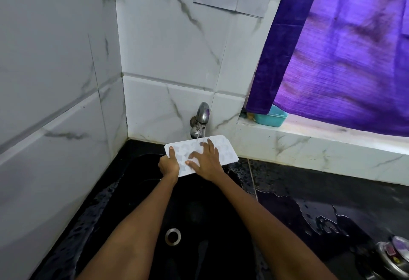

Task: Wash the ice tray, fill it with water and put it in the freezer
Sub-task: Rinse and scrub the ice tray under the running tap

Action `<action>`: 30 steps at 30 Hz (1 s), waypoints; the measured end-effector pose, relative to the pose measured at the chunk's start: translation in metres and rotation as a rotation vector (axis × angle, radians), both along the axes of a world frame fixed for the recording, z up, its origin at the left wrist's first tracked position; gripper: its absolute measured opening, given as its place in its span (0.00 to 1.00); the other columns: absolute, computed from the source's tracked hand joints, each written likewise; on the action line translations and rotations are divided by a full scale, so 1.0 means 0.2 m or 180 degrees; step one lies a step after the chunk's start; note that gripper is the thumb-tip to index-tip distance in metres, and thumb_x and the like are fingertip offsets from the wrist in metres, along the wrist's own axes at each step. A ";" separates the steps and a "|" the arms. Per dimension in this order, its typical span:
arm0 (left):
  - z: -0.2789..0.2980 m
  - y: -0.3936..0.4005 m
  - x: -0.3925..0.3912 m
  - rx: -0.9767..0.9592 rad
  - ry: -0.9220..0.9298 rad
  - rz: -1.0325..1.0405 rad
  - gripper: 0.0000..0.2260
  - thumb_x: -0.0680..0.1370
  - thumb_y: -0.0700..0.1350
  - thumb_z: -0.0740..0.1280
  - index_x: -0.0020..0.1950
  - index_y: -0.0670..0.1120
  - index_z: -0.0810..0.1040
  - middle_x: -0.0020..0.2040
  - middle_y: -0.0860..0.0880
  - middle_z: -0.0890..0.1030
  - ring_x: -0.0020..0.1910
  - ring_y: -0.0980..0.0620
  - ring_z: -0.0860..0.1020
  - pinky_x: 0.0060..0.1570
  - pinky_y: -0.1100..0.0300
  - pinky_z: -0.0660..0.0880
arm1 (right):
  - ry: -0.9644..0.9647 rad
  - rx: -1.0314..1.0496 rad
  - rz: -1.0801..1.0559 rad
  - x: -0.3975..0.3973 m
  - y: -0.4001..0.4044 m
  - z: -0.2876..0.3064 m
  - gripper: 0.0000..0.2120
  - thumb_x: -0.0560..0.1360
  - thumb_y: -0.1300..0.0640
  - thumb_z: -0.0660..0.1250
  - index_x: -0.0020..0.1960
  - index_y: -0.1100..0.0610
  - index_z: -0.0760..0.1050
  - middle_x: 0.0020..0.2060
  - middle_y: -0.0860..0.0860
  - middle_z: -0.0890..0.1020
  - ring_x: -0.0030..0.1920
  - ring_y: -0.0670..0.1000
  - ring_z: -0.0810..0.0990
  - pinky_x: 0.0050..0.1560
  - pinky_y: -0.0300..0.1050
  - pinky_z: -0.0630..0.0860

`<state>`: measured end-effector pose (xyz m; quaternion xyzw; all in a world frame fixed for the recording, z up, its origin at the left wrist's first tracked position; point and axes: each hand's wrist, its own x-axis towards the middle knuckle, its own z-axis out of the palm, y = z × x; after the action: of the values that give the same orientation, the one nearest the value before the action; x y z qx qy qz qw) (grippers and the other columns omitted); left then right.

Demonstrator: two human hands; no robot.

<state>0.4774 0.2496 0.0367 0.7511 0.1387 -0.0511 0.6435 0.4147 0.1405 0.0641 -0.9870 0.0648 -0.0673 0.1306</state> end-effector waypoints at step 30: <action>-0.06 -0.16 0.00 -0.0295 0.0274 -0.0185 0.26 0.80 0.55 0.59 0.54 0.30 0.78 0.54 0.32 0.81 0.54 0.36 0.79 0.54 0.51 0.75 | 0.0531 -0.0672 -0.0072 0.01 -0.09 0.00 0.27 0.75 0.34 0.55 0.67 0.48 0.71 0.75 0.60 0.54 0.77 0.61 0.39 0.70 0.72 0.41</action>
<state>0.4779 0.2175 0.0245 0.7213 0.1419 -0.1083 0.6692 0.4160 0.1227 0.0633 -0.9966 0.0792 0.0071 0.0193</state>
